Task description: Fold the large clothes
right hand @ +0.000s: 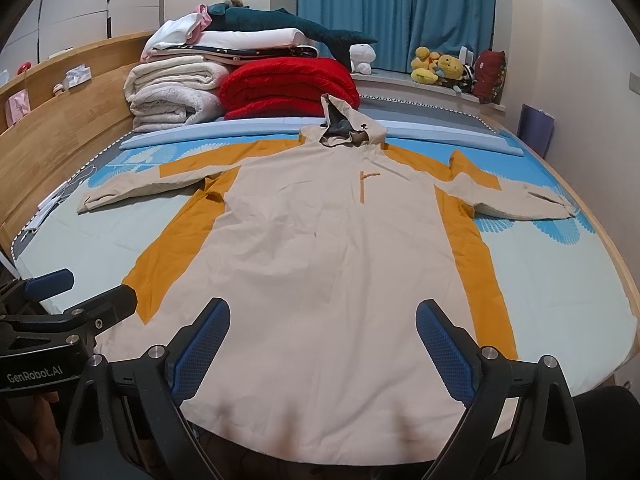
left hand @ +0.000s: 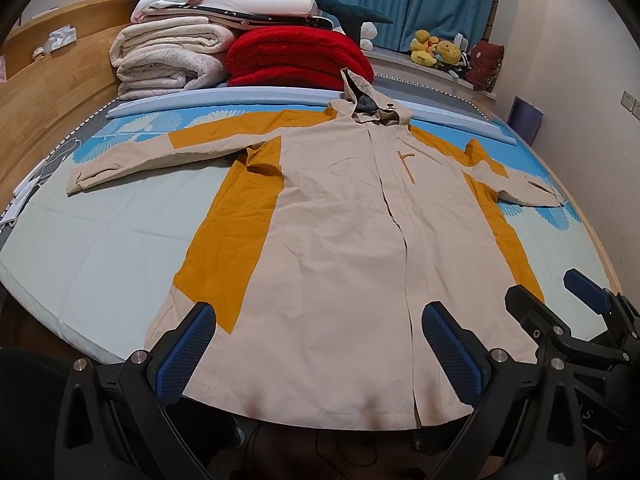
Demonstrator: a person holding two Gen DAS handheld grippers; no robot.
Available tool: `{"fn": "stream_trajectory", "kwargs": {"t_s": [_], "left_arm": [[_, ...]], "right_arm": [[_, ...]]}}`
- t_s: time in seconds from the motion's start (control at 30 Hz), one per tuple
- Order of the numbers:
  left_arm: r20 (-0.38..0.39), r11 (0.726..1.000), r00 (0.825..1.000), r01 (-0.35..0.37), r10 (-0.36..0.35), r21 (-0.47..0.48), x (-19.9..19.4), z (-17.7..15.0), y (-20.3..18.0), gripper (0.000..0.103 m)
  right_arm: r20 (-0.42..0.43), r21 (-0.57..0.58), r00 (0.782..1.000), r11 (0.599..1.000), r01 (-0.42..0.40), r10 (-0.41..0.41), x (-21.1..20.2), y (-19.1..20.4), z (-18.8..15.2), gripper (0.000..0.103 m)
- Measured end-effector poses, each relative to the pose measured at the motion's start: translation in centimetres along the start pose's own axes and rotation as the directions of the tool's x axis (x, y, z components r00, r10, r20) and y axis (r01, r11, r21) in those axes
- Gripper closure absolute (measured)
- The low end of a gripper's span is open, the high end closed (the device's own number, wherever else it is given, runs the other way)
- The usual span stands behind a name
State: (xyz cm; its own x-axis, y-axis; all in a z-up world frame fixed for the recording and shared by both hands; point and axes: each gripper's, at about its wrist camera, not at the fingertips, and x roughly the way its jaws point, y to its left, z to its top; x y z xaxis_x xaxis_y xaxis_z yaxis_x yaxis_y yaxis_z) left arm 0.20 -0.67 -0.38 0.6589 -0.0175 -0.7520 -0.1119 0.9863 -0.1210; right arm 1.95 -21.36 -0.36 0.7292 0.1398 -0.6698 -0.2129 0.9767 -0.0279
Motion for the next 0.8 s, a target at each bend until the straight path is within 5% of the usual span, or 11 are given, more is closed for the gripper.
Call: {"fn": "stream_trajectory", "kwargs": {"t_s": [0.8], "left_arm": [[0.006, 1.0, 1.0, 0.005, -0.005, 0.012, 0.02, 0.05, -0.4, 0.001]], "right_arm": [[0.004, 0.006, 1.0, 1.0, 0.0, 0.0, -0.06, -0.25, 0.22, 0.012]]}}
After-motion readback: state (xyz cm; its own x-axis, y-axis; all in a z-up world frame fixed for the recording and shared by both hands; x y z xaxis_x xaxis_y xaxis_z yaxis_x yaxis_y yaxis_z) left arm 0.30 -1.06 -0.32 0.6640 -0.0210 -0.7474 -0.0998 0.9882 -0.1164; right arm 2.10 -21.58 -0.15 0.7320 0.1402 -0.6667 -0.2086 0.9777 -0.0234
